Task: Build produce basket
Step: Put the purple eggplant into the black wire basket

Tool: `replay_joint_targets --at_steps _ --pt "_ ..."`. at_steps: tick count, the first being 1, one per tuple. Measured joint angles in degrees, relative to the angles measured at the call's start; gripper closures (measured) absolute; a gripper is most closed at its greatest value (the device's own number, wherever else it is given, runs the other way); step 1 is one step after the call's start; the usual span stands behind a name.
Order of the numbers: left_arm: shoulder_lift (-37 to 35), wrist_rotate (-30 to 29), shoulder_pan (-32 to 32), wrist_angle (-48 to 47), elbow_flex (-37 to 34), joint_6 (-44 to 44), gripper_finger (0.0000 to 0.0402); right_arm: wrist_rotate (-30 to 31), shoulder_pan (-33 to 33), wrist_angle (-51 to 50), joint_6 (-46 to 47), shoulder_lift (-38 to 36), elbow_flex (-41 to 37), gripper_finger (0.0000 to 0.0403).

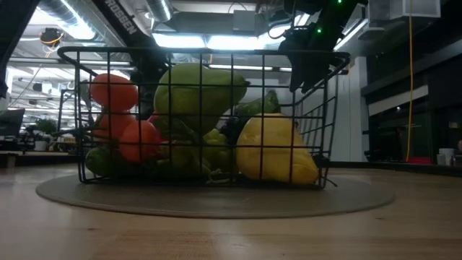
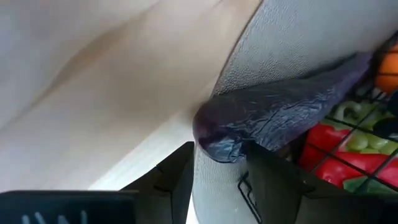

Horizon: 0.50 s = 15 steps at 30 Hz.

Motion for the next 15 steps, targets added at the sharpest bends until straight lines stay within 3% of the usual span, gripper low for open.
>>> replay_joint_targets --at_steps 8,15 --pt "0.0 -1.2 -1.4 7.0 0.0 -1.4 0.0278 0.0 0.0 -0.6 0.0 0.0 0.0 0.0176" --pt "0.0 -2.7 -2.5 7.5 0.0 -0.2 0.0350 0.0 0.0 -0.9 0.0 0.0 0.0 0.0176"
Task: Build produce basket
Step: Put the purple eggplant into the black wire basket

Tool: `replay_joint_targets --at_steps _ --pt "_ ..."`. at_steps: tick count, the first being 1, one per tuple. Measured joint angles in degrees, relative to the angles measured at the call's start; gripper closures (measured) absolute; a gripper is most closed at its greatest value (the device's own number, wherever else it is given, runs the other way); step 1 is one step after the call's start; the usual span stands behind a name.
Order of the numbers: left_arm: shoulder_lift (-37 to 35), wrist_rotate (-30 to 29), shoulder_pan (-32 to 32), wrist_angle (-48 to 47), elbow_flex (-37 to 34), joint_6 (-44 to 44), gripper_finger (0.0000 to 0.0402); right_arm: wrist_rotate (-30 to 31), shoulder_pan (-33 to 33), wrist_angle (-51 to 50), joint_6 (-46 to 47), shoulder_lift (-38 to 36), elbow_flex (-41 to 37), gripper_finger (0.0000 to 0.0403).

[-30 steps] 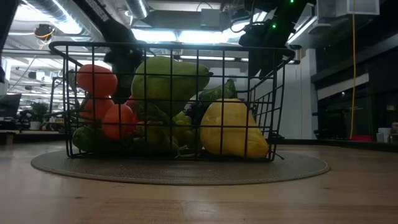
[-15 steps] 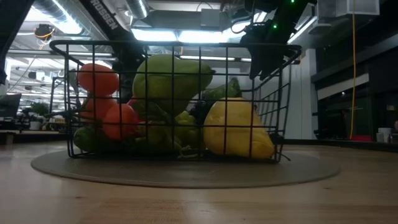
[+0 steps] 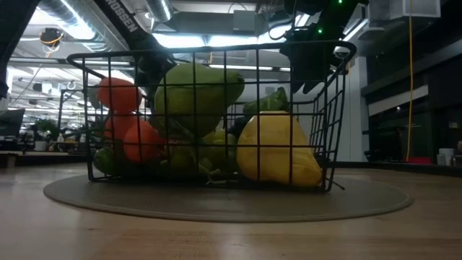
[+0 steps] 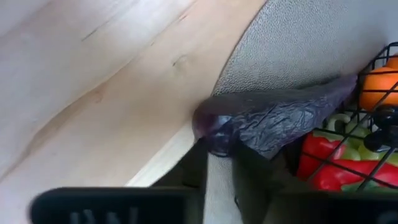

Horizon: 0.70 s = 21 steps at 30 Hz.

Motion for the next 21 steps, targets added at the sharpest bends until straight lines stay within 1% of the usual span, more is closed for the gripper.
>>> replay_joint_targets --at_steps 2,4,7,12,16,21 --pt "0.0 0.0 0.0 0.6 0.0 0.6 0.0380 0.0 0.0 0.0 0.0 0.0 0.0 0.0176" --pt "-0.1 -0.4 0.0 1.3 0.0 0.6 0.0395 0.0 0.0 0.0 0.0 0.0 0.0 0.0176" --pt "-1.1 -1.6 0.0 1.7 -0.2 0.8 0.0399 0.0 0.0 0.0 0.0 0.0 0.0 0.0176" --pt "-6.1 -1.5 0.2 1.8 -0.2 0.8 0.0401 0.0 0.0 -0.1 -0.2 0.0 0.0 0.0176" --pt "-10.3 -4.0 0.2 1.5 -0.1 0.8 0.0401 0.0 0.0 -0.1 -0.2 0.0 0.0 0.0176" --pt "-15.4 -9.0 0.0 1.5 -0.1 1.1 0.0401 0.0 0.0 -0.1 -0.2 0.0 0.0 0.0176"
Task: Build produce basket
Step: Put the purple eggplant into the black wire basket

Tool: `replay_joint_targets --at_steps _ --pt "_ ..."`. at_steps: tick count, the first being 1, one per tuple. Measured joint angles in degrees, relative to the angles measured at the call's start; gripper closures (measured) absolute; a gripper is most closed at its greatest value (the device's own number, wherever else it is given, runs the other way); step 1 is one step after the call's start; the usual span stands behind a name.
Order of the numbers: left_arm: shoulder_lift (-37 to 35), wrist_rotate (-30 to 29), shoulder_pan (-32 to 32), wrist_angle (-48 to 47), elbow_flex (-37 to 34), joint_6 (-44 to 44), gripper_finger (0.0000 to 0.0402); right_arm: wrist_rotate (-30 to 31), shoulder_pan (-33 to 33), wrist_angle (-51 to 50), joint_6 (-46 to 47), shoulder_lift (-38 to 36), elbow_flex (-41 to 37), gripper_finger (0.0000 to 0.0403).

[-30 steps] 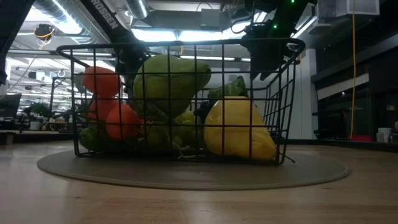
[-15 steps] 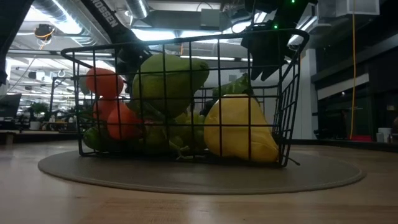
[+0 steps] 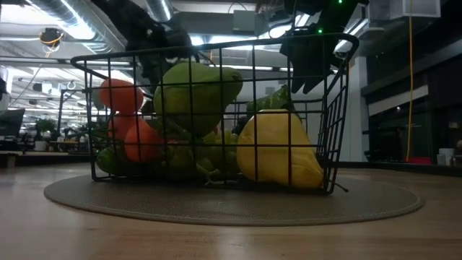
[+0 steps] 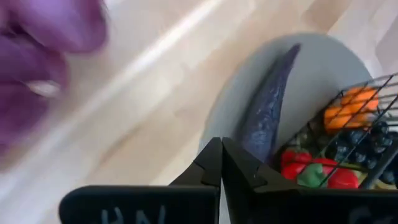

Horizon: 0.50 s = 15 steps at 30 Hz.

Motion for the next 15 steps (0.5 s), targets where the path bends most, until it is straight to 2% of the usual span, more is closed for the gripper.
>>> replay_joint_targets --at_steps 4,7,12,15 --pt "-3.2 -4.0 -0.7 0.5 0.0 2.5 0.0399 0.0 0.0 0.0 0.0 0.0 0.0 0.0176" --pt "-4.8 -3.2 -1.9 -0.1 0.0 2.7 0.0394 -0.2 0.0 0.0 0.0 0.0 0.0 0.0176" --pt "-4.7 -0.3 -5.5 -0.5 0.0 4.0 0.0371 -8.8 0.3 0.8 -3.5 0.5 0.0 0.0176" --pt "-2.7 -6.0 -9.0 -0.4 0.0 3.1 0.0353 -10.3 1.2 1.0 -4.1 3.2 0.0 0.0176"
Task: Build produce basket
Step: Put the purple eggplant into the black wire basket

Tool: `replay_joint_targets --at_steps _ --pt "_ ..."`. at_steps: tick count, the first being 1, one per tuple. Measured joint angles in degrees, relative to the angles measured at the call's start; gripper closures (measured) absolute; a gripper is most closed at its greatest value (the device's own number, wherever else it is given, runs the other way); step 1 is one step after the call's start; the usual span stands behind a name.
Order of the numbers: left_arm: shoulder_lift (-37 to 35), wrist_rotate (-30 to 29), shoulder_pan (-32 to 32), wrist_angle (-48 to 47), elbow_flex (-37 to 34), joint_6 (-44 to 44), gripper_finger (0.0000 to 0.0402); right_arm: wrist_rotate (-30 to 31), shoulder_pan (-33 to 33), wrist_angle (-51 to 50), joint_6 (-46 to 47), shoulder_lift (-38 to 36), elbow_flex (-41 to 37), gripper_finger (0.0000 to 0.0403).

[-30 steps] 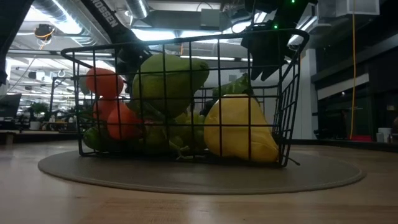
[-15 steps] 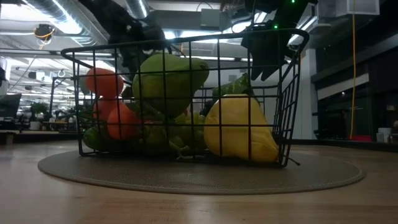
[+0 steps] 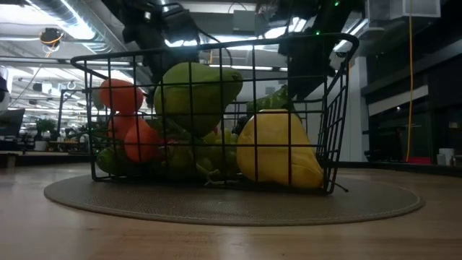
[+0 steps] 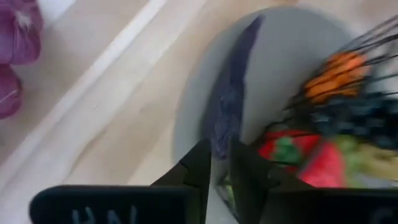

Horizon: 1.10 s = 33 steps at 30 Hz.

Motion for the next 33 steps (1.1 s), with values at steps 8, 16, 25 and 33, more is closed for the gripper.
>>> replay_joint_targets --at_steps 8,16,25,33 --pt "1.2 -5.1 -6.8 3.6 0.0 -2.0 0.0326 -0.7 4.5 2.4 -1.0 7.4 -0.1 0.0176" --pt "0.8 -2.9 -12.7 2.9 0.0 -6.3 0.0327 -7.5 9.7 2.8 0.2 7.6 0.0 0.0176" --pt "0.8 -3.0 -18.1 3.1 0.0 -8.4 0.0328 -14.2 14.7 3.0 -0.1 7.5 0.0 0.0176" --pt "0.8 -3.7 -17.6 5.1 0.0 -8.1 0.0324 -0.3 12.1 2.4 -9.7 7.5 4.3 0.0176"
